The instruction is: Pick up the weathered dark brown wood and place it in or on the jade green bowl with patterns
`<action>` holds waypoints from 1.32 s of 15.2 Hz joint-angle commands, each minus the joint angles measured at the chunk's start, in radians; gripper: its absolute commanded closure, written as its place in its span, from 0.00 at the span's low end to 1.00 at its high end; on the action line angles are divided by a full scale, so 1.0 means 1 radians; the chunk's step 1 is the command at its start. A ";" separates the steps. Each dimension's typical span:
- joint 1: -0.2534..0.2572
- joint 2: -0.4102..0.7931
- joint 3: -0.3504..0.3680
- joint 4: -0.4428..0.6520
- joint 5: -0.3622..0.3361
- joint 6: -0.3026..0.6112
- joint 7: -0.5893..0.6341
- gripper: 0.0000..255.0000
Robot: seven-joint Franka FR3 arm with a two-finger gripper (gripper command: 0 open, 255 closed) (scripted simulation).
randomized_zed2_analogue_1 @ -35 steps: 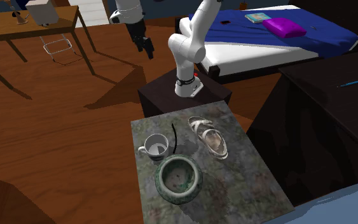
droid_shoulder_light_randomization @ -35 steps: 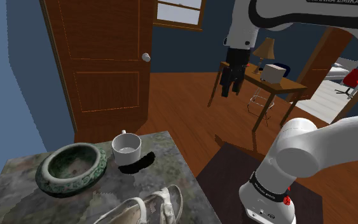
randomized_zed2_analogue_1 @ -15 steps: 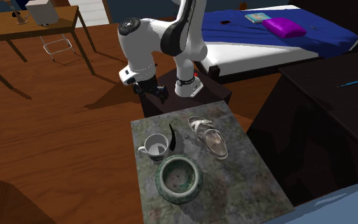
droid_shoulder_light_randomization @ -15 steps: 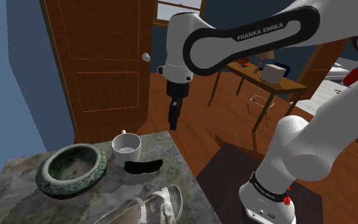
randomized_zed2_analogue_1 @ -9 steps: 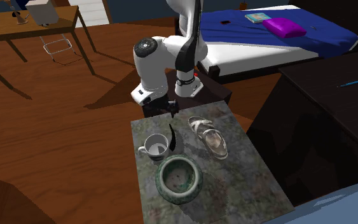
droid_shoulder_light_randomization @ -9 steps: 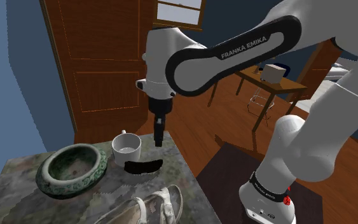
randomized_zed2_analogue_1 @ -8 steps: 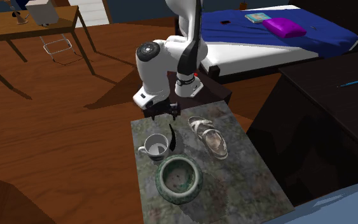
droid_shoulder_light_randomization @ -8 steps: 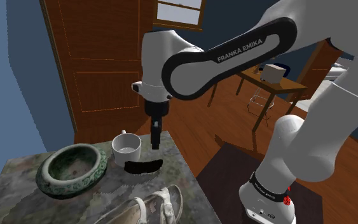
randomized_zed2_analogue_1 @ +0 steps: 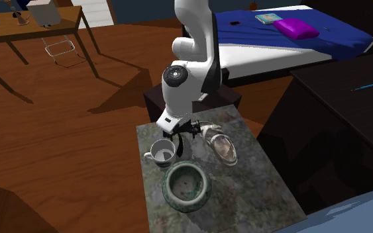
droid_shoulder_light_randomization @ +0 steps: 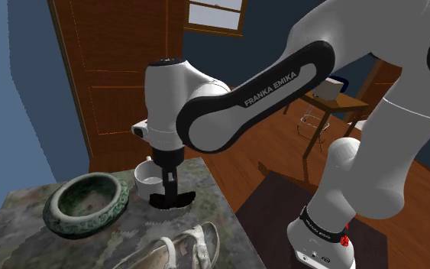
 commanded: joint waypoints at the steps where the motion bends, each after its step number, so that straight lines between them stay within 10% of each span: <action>1: 0.001 0.017 0.001 -0.006 -0.005 0.024 0.000 0.00; 13: 0.001 0.055 0.004 -0.032 -0.015 0.087 0.008 0.00; 14: 0.000 0.055 0.004 -0.032 -0.015 0.086 0.007 1.00; 20: -0.001 0.054 0.003 -0.030 -0.015 0.083 0.005 1.00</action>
